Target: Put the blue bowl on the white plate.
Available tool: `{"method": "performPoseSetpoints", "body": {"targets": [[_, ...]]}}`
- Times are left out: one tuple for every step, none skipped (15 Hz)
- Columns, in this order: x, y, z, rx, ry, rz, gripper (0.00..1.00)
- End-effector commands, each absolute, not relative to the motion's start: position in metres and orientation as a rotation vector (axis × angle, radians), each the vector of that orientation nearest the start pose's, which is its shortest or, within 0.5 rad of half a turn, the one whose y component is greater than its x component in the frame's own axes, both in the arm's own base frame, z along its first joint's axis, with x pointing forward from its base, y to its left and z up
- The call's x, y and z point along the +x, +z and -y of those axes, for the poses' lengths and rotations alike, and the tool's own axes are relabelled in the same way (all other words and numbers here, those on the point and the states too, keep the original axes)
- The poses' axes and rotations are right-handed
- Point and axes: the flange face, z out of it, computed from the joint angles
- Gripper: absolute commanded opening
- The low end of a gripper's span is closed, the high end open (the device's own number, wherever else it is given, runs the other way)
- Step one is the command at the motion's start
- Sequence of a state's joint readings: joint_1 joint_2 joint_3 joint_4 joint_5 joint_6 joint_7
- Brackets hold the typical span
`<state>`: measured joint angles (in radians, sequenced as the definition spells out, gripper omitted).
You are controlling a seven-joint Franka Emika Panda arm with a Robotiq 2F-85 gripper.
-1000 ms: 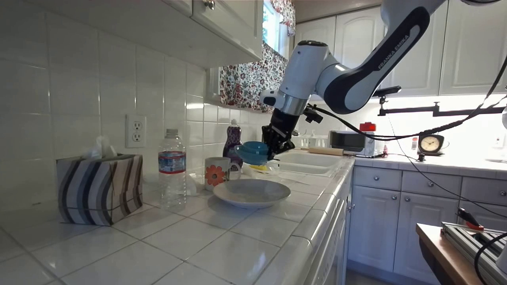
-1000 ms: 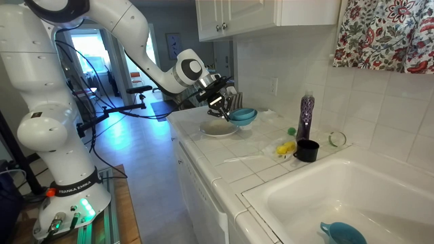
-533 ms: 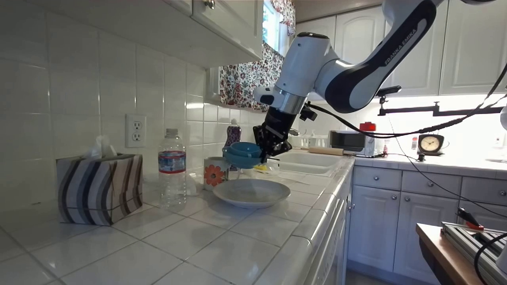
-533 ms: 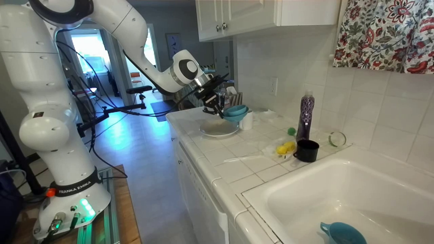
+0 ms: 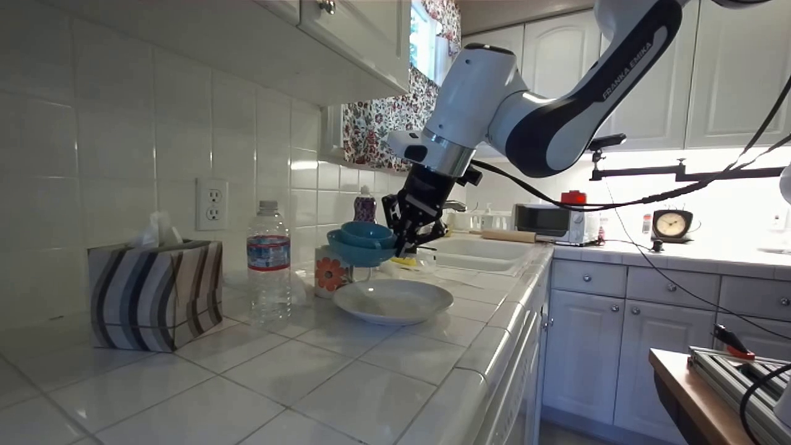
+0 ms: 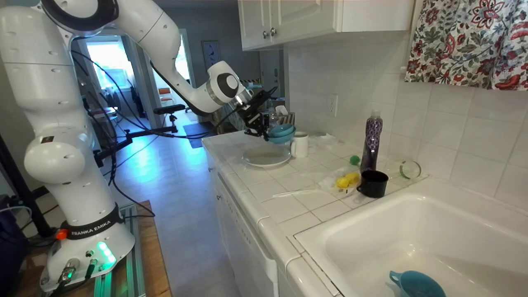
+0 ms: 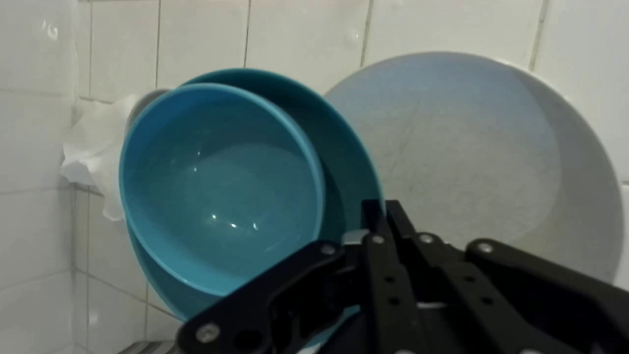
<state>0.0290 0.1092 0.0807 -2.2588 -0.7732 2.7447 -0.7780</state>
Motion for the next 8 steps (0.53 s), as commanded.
{"method": "performPoseSetpoints", "body": {"targets": [[0.5603,0.3444,-0.1056,1.804,0.351,-1.933,0.01],[0.5602,0.3432,-0.1093,1.791,0.364,-1.950,0.01],[0.5603,0.3412,-0.1118,1.787,0.373,-1.966,0.01],[0.5608,0.3403,-0.1127,1.795,0.383,-1.968,0.01],[0.5611,0.3437,-0.1097,1.810,0.386,-1.946,0.01],[0.5534,0.3371,-0.1098,1.820,0.354,-1.947,0.04],[0.5543,0.3372,-0.1096,1.823,0.356,-1.945,0.04],[0.5551,0.3382,-0.1092,1.824,0.358,-1.942,0.04]]}}
